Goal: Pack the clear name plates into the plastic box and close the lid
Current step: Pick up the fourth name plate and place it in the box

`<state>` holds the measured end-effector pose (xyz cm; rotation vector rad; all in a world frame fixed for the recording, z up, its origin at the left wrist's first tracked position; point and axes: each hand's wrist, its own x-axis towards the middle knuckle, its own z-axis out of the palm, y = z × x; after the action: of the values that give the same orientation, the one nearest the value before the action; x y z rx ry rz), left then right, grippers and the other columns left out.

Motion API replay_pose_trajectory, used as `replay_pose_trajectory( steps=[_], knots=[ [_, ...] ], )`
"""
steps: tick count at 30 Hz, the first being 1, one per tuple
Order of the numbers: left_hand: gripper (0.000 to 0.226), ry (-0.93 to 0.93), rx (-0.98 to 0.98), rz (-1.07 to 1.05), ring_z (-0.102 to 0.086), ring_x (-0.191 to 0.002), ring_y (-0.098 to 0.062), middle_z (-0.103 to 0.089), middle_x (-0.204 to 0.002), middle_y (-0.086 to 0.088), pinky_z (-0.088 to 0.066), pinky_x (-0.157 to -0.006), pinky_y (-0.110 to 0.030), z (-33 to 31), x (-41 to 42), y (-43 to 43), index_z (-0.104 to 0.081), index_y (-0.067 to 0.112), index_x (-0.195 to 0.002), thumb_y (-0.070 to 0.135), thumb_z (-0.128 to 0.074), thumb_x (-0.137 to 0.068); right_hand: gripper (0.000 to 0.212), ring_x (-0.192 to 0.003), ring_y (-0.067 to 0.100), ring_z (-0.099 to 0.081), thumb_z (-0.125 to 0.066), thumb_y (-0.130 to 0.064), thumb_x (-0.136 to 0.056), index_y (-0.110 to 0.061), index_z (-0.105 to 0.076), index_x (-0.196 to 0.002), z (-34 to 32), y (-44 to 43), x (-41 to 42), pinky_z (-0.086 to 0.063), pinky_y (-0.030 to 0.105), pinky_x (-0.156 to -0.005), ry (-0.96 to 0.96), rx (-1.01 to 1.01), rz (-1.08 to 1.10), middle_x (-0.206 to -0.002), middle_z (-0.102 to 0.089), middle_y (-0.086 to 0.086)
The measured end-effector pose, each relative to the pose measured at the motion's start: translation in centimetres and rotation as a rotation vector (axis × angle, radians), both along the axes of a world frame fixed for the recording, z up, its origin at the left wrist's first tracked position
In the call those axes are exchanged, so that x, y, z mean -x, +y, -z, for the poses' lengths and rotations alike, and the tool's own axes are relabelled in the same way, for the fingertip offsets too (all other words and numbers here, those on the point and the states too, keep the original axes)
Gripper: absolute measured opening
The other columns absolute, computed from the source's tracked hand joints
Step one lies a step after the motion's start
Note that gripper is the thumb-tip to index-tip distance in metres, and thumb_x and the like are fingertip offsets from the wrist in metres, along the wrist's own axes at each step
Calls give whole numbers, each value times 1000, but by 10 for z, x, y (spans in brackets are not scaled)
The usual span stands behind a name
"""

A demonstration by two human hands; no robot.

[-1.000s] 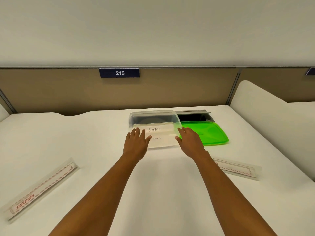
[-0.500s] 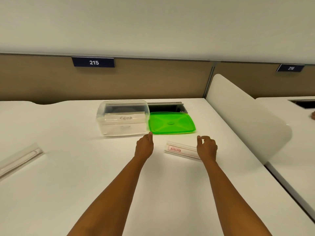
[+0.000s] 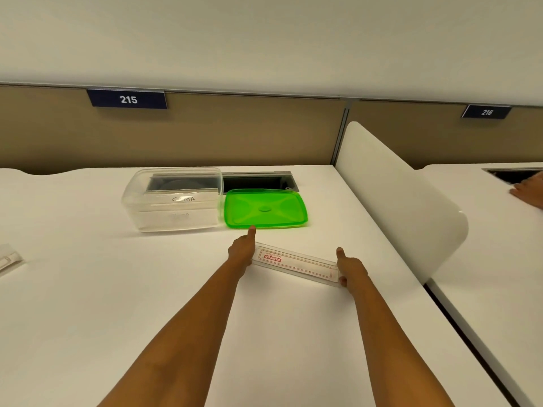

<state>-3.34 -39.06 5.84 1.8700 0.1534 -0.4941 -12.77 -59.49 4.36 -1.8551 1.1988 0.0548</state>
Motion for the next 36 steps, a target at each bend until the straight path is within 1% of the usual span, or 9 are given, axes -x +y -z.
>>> replay_pose_trajectory(
  steps=[4, 8, 10, 13, 16, 22, 29, 33, 36],
  knots=[
    [59, 28, -15, -26, -57, -101, -29, -64, -117, -18, -47, -99, -39, 5, -4, -8, -63, 2, -115, 51, -36, -97, 36, -54, 23, -49, -49, -35, -95, -1, -55, -91, 2, -2, -2, -45, 31, -56, -127, -160, 82, -64, -48, 9],
    [52, 76, 23, -18, -57, -96, -30, -65, -120, -20, -48, -71, -31, 5, -3, -13, -64, -1, -117, 44, -46, -95, 21, -51, 19, -51, -57, -10, -90, -3, -52, -71, -1, -1, -5, -46, 28, -58, -195, -239, 96, -61, -52, 9],
    [48, 80, 61, -21, -56, -94, -26, -67, -114, -17, -44, -70, -29, 4, -4, -14, -66, 0, -114, 40, -49, -95, 15, -54, 19, -53, -56, -6, -89, -3, -58, -74, -6, 2, -7, -47, 27, -63, -212, -174, 54, -62, -56, 8],
    [32, 22, 44, -85, -61, -110, -30, -68, -116, -17, -46, -90, -33, 2, -3, -13, -66, 4, -99, 34, -56, -92, 20, -83, 24, -58, -58, -13, -90, 0, -71, -99, -16, 10, -10, -51, 37, -91, -329, 18, -23, -88, -67, 13],
    [39, -48, 29, -90, -56, -120, -30, -64, -126, -14, -42, -102, -35, -3, 1, -8, -64, 5, -115, 34, -60, -89, 26, -105, 30, -61, -56, -15, -91, -1, -70, -109, -26, 20, -14, -47, 41, -100, -412, 121, -50, -113, -70, 15],
    [40, -342, 47, -115, -58, -115, -29, -64, -122, -16, -43, -98, -33, -21, 4, 21, -68, 7, -115, 31, -70, -83, 29, -82, 13, -54, -68, -36, -84, -9, -74, -93, -41, 35, -22, -41, 23, -72, -532, 60, -219, -85, -67, -1],
    [37, -480, 13, -95, -59, -86, -22, -70, -105, -21, -44, -82, -26, -56, -11, 61, -68, 2, -114, 25, -70, -84, 14, -81, 12, -61, -75, -13, -79, -9, -74, -92, -67, 54, -34, -51, 18, -67, -596, -143, -497, -87, -70, 3],
    [38, -534, -38, -67, -65, -101, -24, -73, -104, -13, -47, -94, -34, -71, -19, 93, -67, 12, -118, 33, -66, -86, 23, -66, 10, -65, -69, -8, -84, 3, -68, -104, -87, 68, -43, -58, 17, -55, -639, -332, -442, -78, -66, 5],
    [37, -605, -137, -32, -58, -108, -12, -73, -105, 3, -33, -106, -38, -77, -20, 117, -63, 26, -120, 43, -62, -87, 23, -58, 3, -69, -65, -9, -87, 1, -66, -108, -102, 78, -50, -55, 13, -50, -630, -396, -424, -77, -67, 5]
  ],
)
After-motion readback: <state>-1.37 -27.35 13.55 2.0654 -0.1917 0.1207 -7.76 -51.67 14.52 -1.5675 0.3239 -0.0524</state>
